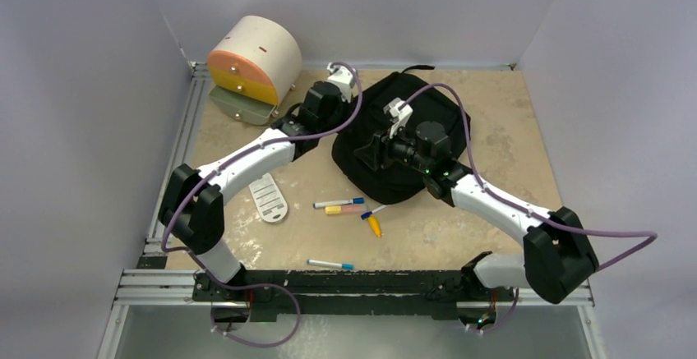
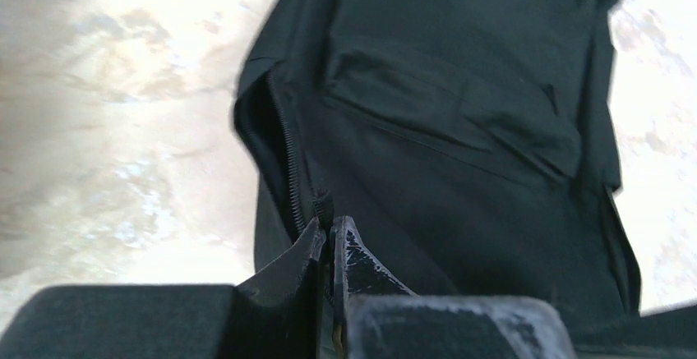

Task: Pack the student bag
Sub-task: Zip the student bag at the center of the board, then unzip the student bag at the center of the board.

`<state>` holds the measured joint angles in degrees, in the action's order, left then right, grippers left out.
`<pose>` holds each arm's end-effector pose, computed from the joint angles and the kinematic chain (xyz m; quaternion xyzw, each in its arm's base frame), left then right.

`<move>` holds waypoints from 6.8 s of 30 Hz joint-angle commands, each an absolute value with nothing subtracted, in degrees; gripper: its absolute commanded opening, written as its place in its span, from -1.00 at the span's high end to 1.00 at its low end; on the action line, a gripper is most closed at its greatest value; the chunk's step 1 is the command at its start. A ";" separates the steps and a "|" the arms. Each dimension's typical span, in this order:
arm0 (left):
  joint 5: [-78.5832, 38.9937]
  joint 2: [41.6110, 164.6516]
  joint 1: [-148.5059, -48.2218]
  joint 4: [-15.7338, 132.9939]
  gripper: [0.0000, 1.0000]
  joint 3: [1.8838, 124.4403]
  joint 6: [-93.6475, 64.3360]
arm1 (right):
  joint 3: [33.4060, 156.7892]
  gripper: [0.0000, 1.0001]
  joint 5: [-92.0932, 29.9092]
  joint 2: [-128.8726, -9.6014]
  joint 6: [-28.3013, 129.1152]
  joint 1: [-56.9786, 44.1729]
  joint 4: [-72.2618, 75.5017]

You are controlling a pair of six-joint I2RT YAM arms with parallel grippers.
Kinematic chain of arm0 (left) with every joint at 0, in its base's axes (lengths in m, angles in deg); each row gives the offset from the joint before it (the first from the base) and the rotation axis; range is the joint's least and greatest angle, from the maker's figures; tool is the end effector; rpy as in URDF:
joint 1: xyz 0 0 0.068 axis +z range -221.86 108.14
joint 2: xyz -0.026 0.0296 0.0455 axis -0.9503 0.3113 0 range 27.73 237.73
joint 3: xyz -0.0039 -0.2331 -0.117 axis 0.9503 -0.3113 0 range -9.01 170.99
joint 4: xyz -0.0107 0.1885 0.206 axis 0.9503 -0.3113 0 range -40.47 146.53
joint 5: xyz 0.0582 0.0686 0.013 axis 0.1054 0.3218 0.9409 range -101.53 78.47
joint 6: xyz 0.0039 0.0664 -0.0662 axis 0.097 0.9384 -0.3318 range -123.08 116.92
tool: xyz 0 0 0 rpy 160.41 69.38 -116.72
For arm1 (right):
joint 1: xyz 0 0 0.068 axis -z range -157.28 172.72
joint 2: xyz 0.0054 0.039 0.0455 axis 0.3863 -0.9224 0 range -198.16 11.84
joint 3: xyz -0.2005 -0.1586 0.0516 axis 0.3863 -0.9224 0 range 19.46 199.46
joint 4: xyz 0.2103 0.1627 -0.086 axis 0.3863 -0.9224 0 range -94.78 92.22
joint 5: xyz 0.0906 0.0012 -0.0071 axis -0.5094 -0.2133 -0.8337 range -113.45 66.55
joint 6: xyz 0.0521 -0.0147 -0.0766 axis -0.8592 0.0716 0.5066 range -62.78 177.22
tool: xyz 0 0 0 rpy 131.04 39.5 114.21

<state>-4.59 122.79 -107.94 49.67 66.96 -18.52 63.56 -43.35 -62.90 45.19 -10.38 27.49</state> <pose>0.3726 -0.2588 0.2651 0.1200 0.8383 -0.1838 0.4990 0.2896 0.2232 0.2588 -0.2475 0.6948 0.3725 0.5633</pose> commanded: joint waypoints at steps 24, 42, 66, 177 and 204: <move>-9.02 120.71 -111.70 48.85 1.00 69.13 -25.05 | 60.12 -0.17 -41.50 -71.89 41.09 -12.20 43.05; -3.56 124.44 -110.87 47.78 1.00 73.14 -22.61 | 55.80 1.00 -41.99 -69.88 44.58 -14.23 40.87; -7.77 139.17 -103.60 54.83 1.00 86.68 -17.64 | 54.72 1.00 -55.09 -55.88 60.47 -14.29 28.91; -2.64 122.40 -119.56 58.28 -0.28 45.51 -29.97 | 73.59 0.11 -17.05 -75.30 5.62 13.33 3.58; -3.89 126.58 -124.45 60.91 -0.28 54.92 -26.97 | 72.71 1.00 -23.36 -78.04 5.61 13.64 6.33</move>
